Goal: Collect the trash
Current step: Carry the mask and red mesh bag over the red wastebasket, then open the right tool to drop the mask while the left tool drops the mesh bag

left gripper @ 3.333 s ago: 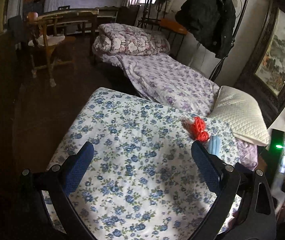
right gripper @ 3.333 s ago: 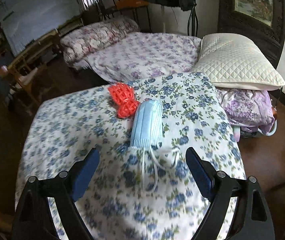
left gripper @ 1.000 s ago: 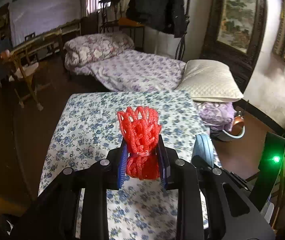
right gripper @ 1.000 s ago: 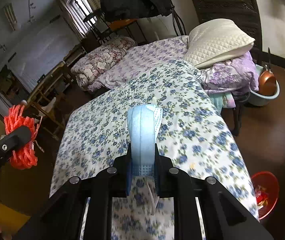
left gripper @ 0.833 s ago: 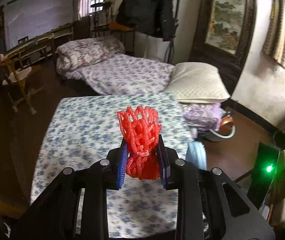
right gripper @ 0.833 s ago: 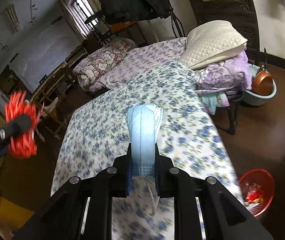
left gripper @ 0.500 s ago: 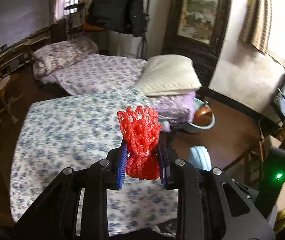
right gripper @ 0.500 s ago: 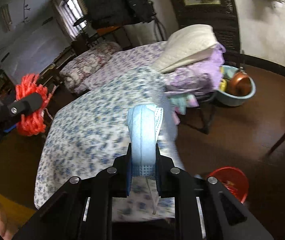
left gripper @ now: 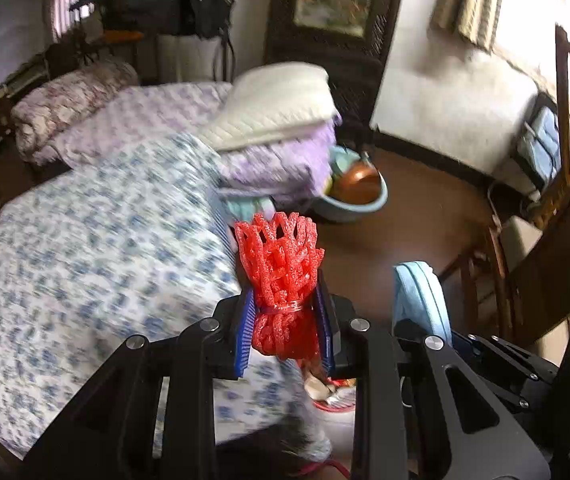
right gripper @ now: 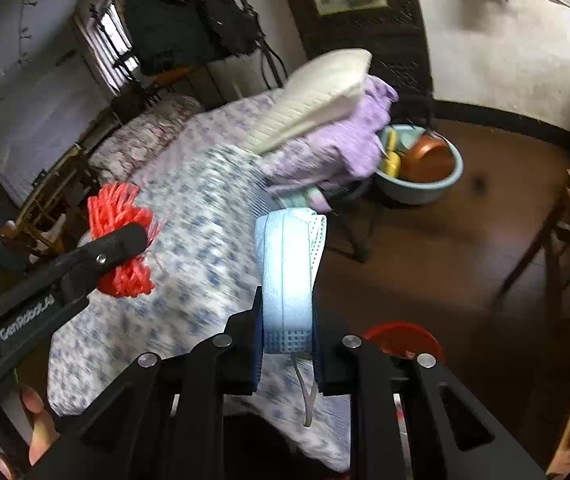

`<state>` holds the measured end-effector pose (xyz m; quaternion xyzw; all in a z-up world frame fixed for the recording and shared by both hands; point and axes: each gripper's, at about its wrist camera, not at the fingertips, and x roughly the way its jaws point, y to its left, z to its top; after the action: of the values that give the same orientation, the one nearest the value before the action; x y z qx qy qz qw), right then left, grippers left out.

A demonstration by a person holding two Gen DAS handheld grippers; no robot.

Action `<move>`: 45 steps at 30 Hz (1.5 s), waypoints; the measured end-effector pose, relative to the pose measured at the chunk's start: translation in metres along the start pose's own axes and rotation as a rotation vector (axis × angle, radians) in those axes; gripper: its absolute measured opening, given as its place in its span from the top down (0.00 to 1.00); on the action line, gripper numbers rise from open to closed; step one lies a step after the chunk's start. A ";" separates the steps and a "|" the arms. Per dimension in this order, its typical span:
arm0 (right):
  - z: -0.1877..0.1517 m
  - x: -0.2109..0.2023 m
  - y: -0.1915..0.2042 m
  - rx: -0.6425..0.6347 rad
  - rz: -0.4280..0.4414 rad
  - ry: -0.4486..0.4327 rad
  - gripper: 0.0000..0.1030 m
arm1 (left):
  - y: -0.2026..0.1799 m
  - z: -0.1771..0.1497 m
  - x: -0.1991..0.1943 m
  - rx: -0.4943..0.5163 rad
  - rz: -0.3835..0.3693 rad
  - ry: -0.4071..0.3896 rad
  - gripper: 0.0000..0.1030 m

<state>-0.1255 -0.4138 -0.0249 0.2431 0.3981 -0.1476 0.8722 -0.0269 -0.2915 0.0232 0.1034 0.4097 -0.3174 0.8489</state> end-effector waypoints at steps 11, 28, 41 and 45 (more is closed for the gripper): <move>-0.071 0.079 -0.130 0.211 -0.090 0.246 0.79 | -0.076 -0.046 0.131 0.040 -0.101 0.309 0.73; -0.111 0.193 -0.147 0.229 -0.084 0.395 0.79 | -0.076 -0.087 0.234 -0.002 -0.082 0.517 0.73; -0.106 0.191 -0.162 0.237 -0.118 0.382 0.40 | -0.084 -0.091 0.240 0.021 -0.077 0.528 0.72; -0.118 0.177 -0.168 0.219 -0.187 0.463 0.37 | -0.089 -0.105 0.259 0.048 -0.112 0.607 0.72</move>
<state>-0.1609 -0.5018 -0.2786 0.3256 0.5894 -0.2101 0.7089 -0.0280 -0.4325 -0.2341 0.1907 0.6421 -0.3280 0.6662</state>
